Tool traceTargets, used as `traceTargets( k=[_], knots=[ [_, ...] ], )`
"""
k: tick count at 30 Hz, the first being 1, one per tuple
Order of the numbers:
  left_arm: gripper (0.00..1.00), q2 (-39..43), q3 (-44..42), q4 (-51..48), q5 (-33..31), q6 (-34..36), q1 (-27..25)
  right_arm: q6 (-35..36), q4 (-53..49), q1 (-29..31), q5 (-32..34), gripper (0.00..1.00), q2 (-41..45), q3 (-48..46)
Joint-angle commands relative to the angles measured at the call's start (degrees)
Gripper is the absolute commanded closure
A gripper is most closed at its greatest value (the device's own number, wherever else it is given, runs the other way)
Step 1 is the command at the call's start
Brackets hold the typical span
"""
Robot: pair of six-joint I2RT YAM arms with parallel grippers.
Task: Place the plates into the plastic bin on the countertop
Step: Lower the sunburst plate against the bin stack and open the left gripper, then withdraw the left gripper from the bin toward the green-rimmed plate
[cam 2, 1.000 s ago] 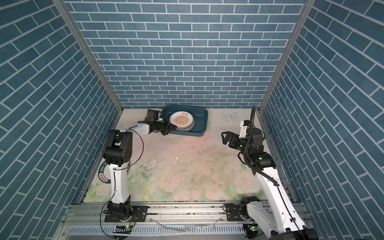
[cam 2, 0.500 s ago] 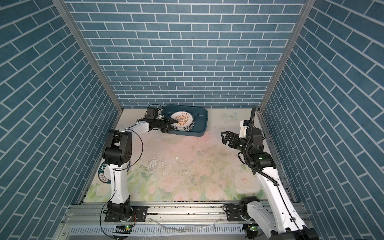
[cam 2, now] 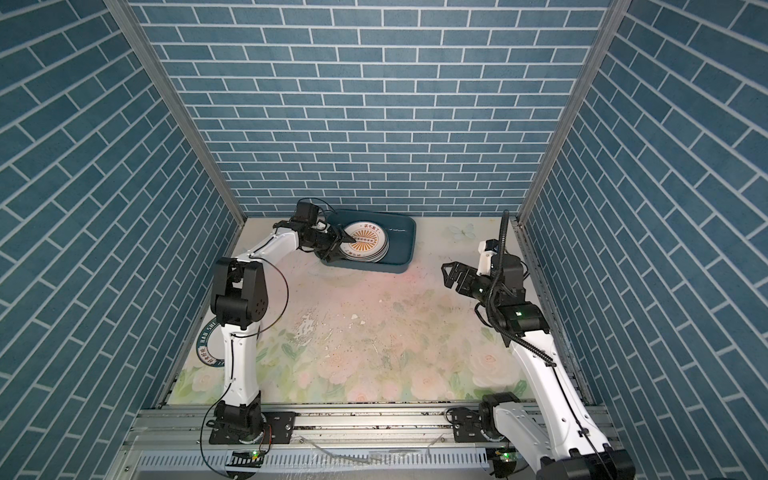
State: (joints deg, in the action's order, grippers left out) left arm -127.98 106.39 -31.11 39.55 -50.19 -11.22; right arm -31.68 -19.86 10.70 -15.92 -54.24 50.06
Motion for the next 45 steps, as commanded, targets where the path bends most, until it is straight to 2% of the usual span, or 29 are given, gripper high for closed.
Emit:
traceTargets(
  k=[1,6,9,15,19,24,30,36,39,45],
  knots=[
    [0.28,-1.1,1.6,-6.8,-2.4,4.8,0.0,-0.2,1.0,-0.3,-0.3,0.02,-0.2,-0.1],
    [0.23,2.0,1.7,-7.5,-5.8,7.7,-0.1,-0.1,0.7,-0.3,-0.9,0.02,0.1,0.1],
    [0.17,5.3,1.0,-6.2,-7.0,10.3,-0.1,-0.1,0.7,-0.3,-0.9,0.01,0.6,0.0],
    [0.02,15.1,-2.2,-4.8,-14.4,14.6,-0.1,-0.5,0.7,-0.3,-1.5,0.01,2.2,-0.3],
    [0.01,21.5,-7.1,-3.7,-18.5,15.3,0.1,-0.9,0.8,-0.3,-2.2,0.02,3.3,-0.3],
    [0.00,31.2,-19.7,2.9,-21.6,12.8,2.0,-2.2,0.7,-0.3,-3.9,0.02,3.9,-0.2],
    [0.00,42.6,-32.2,3.9,-26.1,11.8,7.2,-3.8,1.9,-0.1,-7.7,0.01,3.7,-0.1],
    [0.01,52.9,-42.0,0.6,-28.7,11.2,15.4,-5.1,5.0,2.6,-10.8,0.01,1.4,0.1],
    [0.00,56.8,-45.3,-2.5,-29.3,11.8,20.2,-5.1,6.5,6.4,-10.4,0.01,-0.5,0.9],
    [0.00,66.9,-52.9,-6.7,-31.8,12.1,30.6,-6.2,10.7,18.6,-8.8,0.02,-6.8,3.1]
  ],
)
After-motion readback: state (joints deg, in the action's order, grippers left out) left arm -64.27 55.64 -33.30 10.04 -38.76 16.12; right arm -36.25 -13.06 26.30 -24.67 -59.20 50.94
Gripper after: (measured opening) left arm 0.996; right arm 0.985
